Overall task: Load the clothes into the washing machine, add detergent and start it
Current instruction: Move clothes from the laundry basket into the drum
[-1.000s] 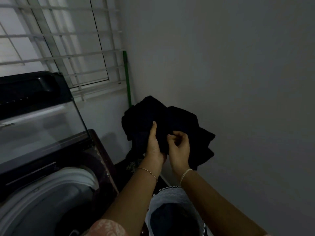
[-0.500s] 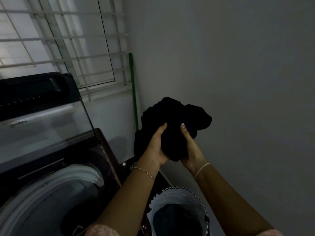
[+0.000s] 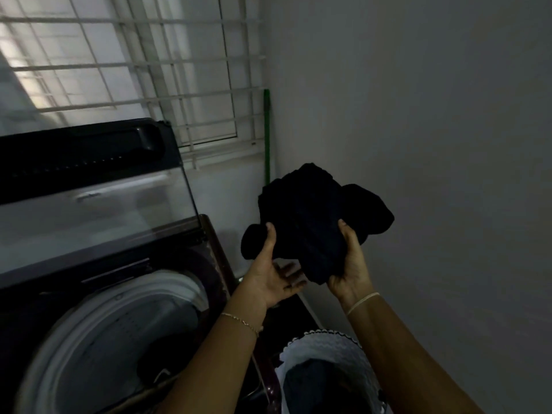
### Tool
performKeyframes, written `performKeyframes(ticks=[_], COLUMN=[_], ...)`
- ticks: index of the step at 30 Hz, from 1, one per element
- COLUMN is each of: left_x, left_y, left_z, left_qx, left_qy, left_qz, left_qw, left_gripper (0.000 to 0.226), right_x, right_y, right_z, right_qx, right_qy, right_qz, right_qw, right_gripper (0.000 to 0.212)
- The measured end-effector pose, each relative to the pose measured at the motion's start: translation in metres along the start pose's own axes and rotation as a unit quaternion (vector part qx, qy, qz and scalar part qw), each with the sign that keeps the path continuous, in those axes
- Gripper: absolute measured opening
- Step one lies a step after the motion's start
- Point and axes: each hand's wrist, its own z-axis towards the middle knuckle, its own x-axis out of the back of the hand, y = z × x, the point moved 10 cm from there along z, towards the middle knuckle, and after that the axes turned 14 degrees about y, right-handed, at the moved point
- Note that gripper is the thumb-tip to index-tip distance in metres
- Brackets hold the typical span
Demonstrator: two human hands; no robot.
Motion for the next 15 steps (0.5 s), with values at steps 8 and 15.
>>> performKeyframes(ticks=[8, 15], left_x=[0.059, 0.063], left_y=[0.076, 0.103], left_z=[-0.018, -0.057], left_qx=[-0.127, -0.144], left_qy=[0.004, -0.097], left_qz=[-0.173, -0.155], left_qw=[0.977, 0.973], left_gripper=[0.040, 0.079], right_x=[-0.051, -0.080], right_y=[0.044, 0.088], right_z=[-0.005, -0.007], right_qx=[-0.057, -0.120], right_qy=[-0.082, -0.111], right_qz=[-0.053, -0.055], right_qw=[0.994, 0.985], right_gripper=[0.033, 0.048])
